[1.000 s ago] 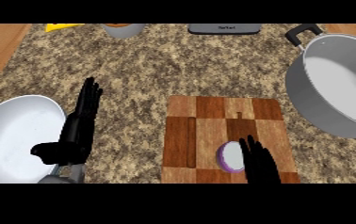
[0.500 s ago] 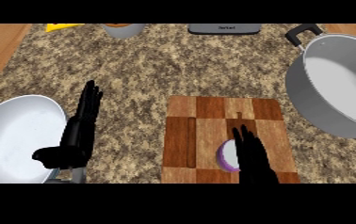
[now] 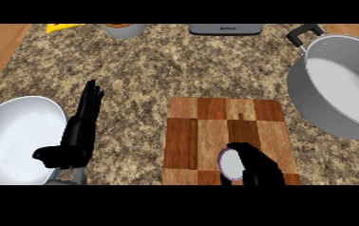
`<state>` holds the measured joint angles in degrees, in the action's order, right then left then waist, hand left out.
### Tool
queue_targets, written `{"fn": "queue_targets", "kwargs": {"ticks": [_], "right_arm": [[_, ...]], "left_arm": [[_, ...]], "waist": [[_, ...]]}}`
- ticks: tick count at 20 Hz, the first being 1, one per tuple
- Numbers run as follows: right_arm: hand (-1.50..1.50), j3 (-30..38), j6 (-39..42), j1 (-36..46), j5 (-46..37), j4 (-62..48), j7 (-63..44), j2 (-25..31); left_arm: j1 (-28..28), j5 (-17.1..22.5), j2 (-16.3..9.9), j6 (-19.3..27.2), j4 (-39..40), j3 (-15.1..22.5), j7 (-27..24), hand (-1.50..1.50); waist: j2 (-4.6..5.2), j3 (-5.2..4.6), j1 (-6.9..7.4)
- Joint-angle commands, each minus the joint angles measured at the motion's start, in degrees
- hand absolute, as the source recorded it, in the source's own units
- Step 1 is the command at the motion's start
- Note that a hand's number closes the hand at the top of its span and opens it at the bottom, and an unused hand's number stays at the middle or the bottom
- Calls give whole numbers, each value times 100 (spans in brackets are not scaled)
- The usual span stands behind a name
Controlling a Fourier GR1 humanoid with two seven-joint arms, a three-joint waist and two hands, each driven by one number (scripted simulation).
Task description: Pick the can from the cutting board and place it in the pot
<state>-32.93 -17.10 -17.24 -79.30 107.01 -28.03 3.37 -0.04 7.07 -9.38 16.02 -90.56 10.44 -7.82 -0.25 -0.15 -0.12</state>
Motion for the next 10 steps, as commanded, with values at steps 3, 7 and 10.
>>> {"fn": "queue_targets", "kwargs": {"ticks": [3,7,10], "right_arm": [[150,-210,-409,248,-368,-515,-69,-242],[150,2203,514,1441,739,-1007,-1542,-329],[150,2830,685,1771,802,-1197,-2237,-334]], "left_arm": [[-167,-17,73,-291,535,-311,-298,0],[-214,13,72,-211,-27,-71,-114,0],[-191,-17,46,-253,43,-56,-206,0]], "waist": [[24,14,0],[276,34,258],[416,11,323]]}}
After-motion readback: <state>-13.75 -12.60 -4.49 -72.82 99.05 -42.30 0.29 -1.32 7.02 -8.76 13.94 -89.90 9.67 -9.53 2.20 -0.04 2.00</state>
